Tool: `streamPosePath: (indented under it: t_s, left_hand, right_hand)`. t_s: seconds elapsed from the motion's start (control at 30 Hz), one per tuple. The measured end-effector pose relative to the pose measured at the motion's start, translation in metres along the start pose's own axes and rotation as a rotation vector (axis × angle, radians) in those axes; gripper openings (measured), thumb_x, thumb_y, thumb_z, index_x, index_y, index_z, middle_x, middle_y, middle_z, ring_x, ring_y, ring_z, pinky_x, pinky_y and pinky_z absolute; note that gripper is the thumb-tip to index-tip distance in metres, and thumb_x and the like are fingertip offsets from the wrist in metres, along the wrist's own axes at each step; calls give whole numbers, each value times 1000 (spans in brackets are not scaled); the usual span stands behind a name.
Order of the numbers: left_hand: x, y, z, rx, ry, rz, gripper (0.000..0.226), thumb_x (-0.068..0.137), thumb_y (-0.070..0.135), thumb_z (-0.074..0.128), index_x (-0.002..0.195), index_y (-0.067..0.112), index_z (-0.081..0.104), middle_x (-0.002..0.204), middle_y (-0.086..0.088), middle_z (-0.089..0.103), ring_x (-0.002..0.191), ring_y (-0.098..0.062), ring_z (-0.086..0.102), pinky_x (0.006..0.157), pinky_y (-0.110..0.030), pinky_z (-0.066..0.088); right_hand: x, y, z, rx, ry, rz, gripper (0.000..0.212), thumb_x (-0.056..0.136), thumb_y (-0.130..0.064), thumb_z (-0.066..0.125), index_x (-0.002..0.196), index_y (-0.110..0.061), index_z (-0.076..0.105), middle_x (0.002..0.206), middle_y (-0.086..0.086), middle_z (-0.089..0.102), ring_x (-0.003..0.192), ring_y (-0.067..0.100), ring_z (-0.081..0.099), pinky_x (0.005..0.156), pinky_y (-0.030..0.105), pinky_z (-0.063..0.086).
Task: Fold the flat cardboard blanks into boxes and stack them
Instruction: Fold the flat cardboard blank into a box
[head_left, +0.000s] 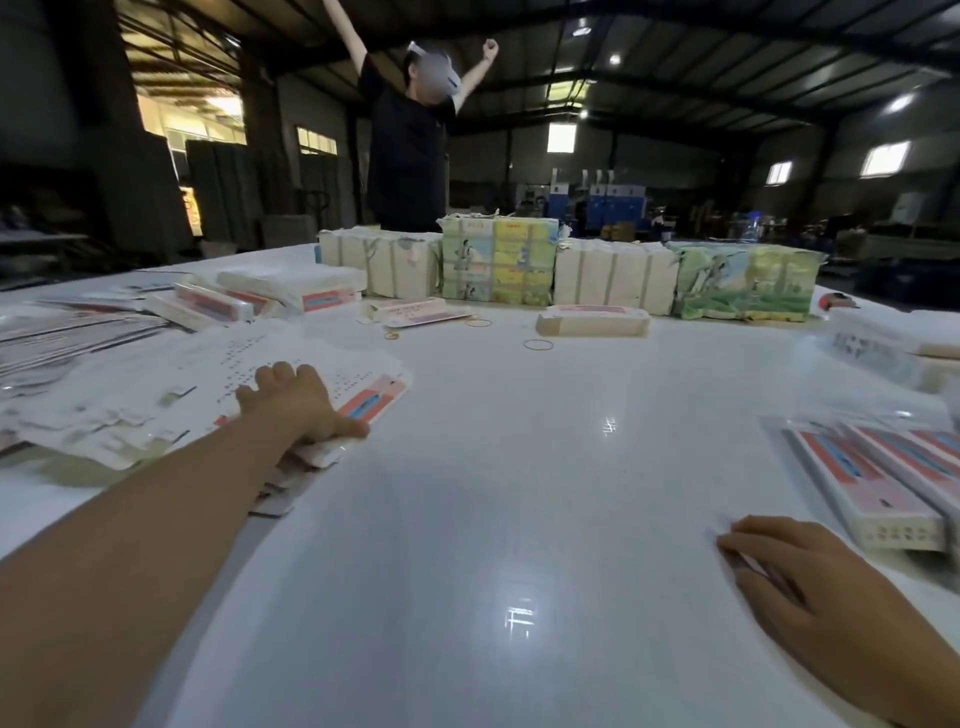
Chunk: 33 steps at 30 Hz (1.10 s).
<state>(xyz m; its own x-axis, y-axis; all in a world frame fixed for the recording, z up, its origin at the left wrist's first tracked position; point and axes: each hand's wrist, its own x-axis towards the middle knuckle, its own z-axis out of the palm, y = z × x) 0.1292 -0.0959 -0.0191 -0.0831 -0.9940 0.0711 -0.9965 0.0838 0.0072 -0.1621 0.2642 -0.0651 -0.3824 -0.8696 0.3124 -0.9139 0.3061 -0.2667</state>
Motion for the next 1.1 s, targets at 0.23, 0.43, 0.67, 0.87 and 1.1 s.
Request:
streamPosePath:
  t_s: [0.23,0.43,0.67,0.87,1.1]
  left_hand:
    - [20,-9,-11,-329,-43,-10,62,64,44,84,98,5,51,90,-10,57,81,-25,55,70,-33,46]
    - [7,8,-32,-270,82,-66,34,81,30,70,99,9,51,95,-13,59,92,-30,56,87,-40,47]
    - [-53,63,-75,-923,-13,300,5,84,10,68,87,13,64,90,-6,64,73,-17,60,59,-27,47]
    - [-148,111,-55,-981,-410,659,19,88,10,61,90,26,70,88,8,71,72,-12,71,59,-27,58]
    - [-199,124,-11,-790,-464,737,10,91,13,55,95,20,63,97,4,70,77,-14,71,67,-30,59]
  right_hand:
    - [-1,0,2,7,23,14,22,80,-8,71,100,-15,75,101,-9,63,98,16,56,87,31,38]
    - [-2,0,-1,1,5,-13,24,87,-20,64,110,-21,71,114,-10,60,107,8,50,93,22,32]
    - [2,4,4,54,29,-11,30,94,-27,55,123,-23,62,124,-9,57,114,11,51,92,16,32]
    - [6,6,-19,1336,162,530,23,95,-33,53,103,-16,65,81,12,69,60,23,62,51,33,49]
    - [-3,7,-22,1438,61,444,9,91,0,51,97,5,55,72,21,70,43,25,59,32,23,42]
